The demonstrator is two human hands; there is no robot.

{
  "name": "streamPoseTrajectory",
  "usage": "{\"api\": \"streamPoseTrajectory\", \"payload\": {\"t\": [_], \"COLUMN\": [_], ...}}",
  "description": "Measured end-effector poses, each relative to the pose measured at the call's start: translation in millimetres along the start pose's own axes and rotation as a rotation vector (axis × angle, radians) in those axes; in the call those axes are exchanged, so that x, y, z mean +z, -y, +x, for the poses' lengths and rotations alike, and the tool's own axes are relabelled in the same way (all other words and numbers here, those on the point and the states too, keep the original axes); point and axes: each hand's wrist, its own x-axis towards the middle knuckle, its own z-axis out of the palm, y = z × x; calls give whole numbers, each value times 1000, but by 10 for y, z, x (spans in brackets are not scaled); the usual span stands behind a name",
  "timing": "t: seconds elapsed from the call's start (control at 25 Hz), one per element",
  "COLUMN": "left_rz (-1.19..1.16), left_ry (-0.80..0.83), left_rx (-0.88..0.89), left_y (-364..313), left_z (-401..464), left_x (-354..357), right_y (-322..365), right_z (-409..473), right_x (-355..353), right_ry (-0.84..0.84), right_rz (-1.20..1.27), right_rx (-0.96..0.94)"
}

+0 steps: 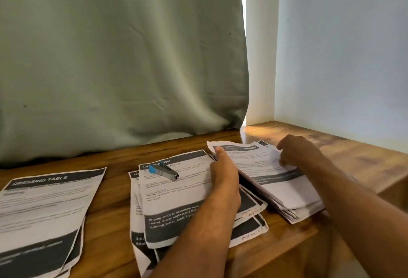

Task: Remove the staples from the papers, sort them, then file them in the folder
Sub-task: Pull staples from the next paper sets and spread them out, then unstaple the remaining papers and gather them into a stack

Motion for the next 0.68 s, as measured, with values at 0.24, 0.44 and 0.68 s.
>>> {"api": "streamPoseTrajectory", "payload": {"t": [0.24,0.44,0.68], "left_rz": [182,551,560], "left_ry": [-235,-386,-386], "left_rx": [218,209,174], "left_y": [-564,-1071,-928], "left_z": [48,169,116], "left_x": [-481,-1284,-1928], "right_y": [810,1842,2571], "right_z": [-329,-717,-908], "right_x": [-207,-157,454], "right_ry": [-162,50,297], "right_rz": [179,398,122], "right_rx": [-268,-446,-396]}}
